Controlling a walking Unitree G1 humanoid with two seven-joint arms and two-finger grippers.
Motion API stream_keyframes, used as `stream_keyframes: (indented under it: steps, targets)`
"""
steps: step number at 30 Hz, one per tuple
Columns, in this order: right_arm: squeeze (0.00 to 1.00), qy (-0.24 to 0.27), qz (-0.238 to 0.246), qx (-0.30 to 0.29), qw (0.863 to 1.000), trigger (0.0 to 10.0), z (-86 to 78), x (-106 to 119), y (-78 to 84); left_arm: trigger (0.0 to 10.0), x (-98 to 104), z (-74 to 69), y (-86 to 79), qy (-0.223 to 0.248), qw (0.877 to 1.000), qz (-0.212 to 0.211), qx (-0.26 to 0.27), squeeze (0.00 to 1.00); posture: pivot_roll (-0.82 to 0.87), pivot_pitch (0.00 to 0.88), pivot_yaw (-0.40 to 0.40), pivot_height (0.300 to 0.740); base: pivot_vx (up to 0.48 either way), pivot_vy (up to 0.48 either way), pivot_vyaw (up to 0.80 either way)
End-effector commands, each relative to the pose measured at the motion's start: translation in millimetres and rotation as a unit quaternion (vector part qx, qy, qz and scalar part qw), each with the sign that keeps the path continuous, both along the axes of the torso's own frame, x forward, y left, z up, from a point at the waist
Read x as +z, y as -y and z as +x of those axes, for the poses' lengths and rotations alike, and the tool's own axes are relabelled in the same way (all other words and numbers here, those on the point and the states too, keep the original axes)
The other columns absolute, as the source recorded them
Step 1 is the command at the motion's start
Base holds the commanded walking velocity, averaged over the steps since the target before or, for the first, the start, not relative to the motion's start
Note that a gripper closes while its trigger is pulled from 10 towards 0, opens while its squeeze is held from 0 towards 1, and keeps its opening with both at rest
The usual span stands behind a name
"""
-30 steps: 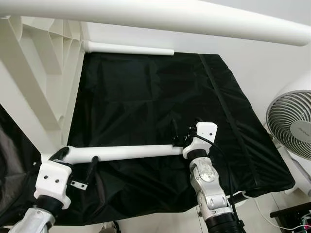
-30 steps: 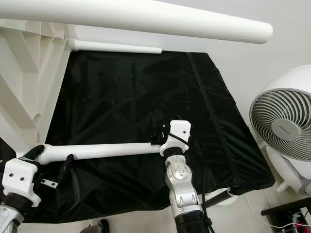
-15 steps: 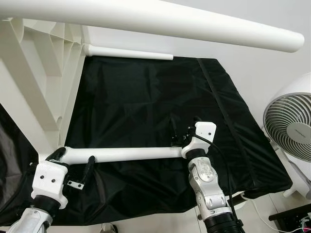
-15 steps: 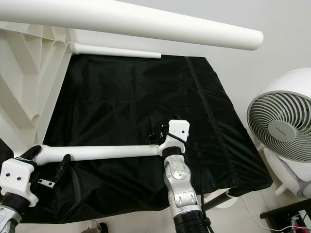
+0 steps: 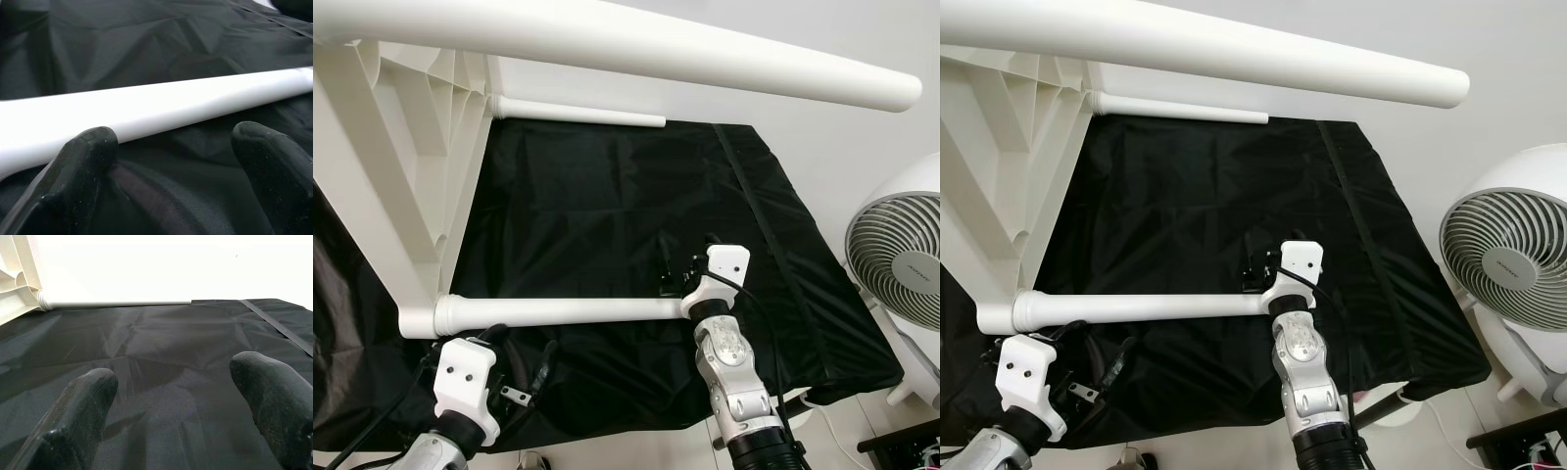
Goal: Building children table
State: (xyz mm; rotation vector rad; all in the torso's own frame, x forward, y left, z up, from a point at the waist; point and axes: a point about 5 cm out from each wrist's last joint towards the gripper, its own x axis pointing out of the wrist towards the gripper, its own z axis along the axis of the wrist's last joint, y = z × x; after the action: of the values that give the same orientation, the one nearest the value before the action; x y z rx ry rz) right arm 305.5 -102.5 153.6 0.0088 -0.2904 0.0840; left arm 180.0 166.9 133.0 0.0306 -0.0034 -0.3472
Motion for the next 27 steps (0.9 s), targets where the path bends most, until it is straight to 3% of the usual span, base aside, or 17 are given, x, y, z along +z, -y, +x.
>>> stream_keyframes:
  steps: [1,10,22,27]
  targets:
    - [0.00,0.000,-0.004,-0.004,1.000,10.0,1.1,-1,2.0,10.0,-4,-2.3,0.3,-0.022,1.000,-0.016,0.002,0.00,0.17,0.142,-0.071,0.740,0.000,0.000,0.00]
    - [0.00,0.009,-0.009,0.003,1.000,10.0,3.1,3,-0.3,10.0,-7,4.2,-11.6,-0.069,0.989,-0.093,0.088,0.00,0.18,0.150,-0.075,0.740,0.000,0.000,0.00]
    - [0.00,0.015,-0.014,-0.002,1.000,10.0,2.9,5,1.2,10.0,-7,10.9,-12.7,-0.087,0.981,-0.126,0.119,0.00,0.17,0.154,-0.064,0.740,0.000,0.000,0.00]
    - [0.00,0.035,-0.079,-0.021,0.996,10.0,-0.3,7,6.1,10.0,-2,15.9,-10.4,-0.085,0.974,-0.172,0.123,0.00,0.17,0.155,-0.063,0.740,0.000,0.000,0.00]
